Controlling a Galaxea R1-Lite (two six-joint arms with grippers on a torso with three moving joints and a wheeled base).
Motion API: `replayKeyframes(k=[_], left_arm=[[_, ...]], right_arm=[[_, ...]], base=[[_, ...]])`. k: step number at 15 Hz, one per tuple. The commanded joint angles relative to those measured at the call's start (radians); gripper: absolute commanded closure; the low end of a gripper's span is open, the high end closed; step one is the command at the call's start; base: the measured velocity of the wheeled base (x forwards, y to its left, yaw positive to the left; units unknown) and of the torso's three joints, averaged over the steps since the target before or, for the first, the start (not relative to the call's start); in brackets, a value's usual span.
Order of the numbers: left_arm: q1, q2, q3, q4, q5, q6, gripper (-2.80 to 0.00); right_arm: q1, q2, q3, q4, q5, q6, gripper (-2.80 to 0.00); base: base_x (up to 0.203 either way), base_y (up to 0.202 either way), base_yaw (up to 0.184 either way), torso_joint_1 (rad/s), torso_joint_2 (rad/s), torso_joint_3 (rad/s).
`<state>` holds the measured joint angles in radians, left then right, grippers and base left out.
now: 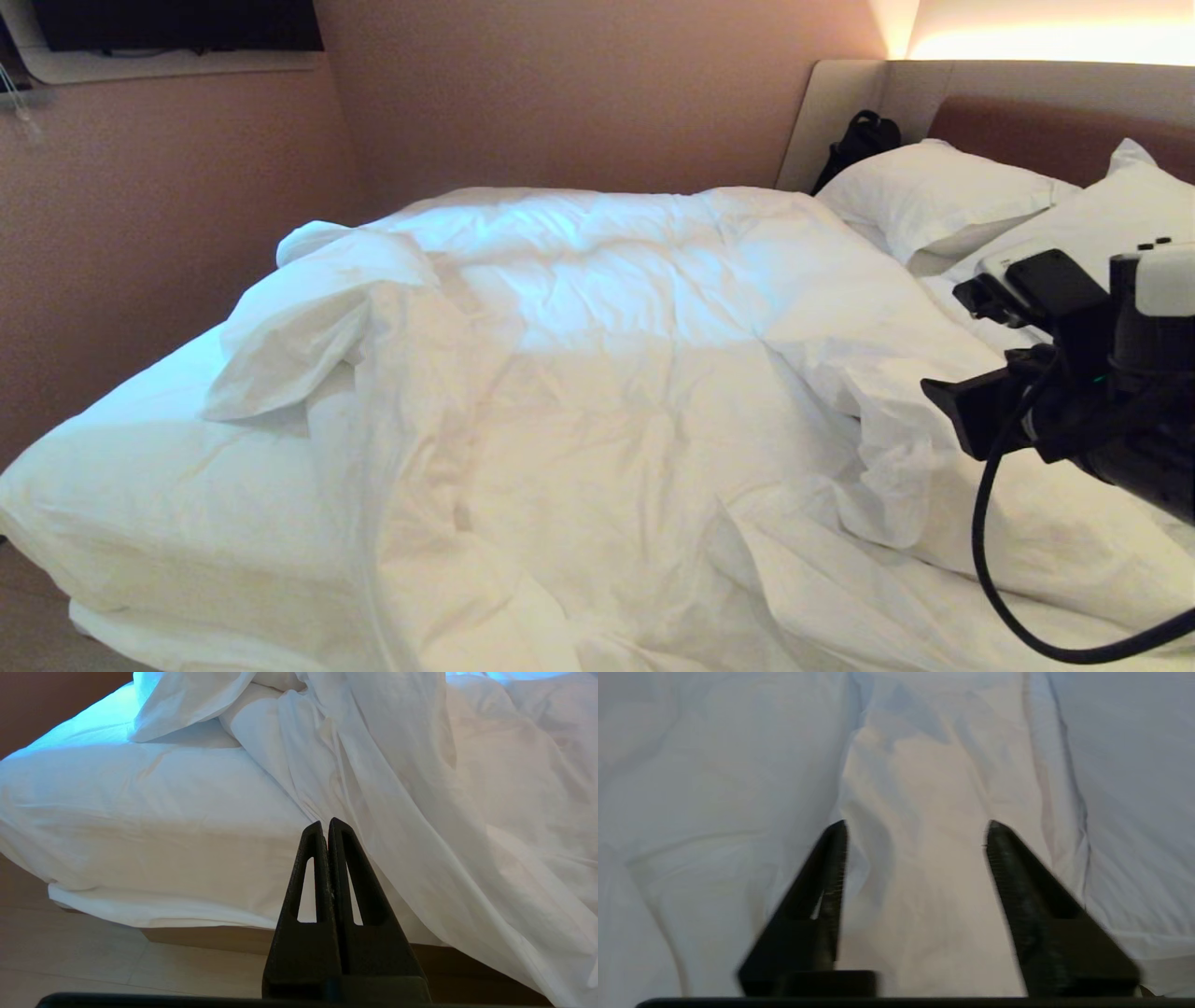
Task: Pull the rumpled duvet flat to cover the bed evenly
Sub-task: Flatten the corners of the folded blanket
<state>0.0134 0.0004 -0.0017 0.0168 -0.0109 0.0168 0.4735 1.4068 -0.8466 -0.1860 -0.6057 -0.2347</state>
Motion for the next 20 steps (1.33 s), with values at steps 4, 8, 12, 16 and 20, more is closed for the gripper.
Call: replayKeyframes(k=[4, 8, 12, 16, 20], left_arm=[[0.0, 0.0, 0.0, 0.0, 0.0, 0.0, 0.0], [0.0, 0.0, 0.0, 0.0, -0.001, 0.0, 0.0], [0.0, 0.0, 0.0, 0.0, 0.0, 0.0, 0.0], [0.0, 0.0, 0.0, 0.0, -0.001, 0.002, 0.0], [0.0, 0.0, 0.0, 0.0, -0.001, 0.0, 0.0]], right_arm=[[0.023, 0.055, 0.005, -0.001, 0.004, 0.011, 0.0], [0.056, 0.098, 0.007, -0.002, 0.003, 0.034, 0.0], [0.083, 0.13, 0.008, -0.003, 0.003, 0.057, 0.0], [0.097, 0.173, 0.002, -0.003, 0.001, 0.082, 0.0], [0.115, 0.208, -0.007, -0.006, -0.003, 0.119, 0.0]], base=[[0.0, 0.0, 0.0, 0.0, 0.0, 0.0], [0.0, 0.0, 0.0, 0.0, 0.0, 0.0], [0.0, 0.0, 0.0, 0.0, 0.0, 0.0], [0.0, 0.0, 0.0, 0.0, 0.0, 0.0], [0.0, 0.0, 0.0, 0.0, 0.0, 0.0]])
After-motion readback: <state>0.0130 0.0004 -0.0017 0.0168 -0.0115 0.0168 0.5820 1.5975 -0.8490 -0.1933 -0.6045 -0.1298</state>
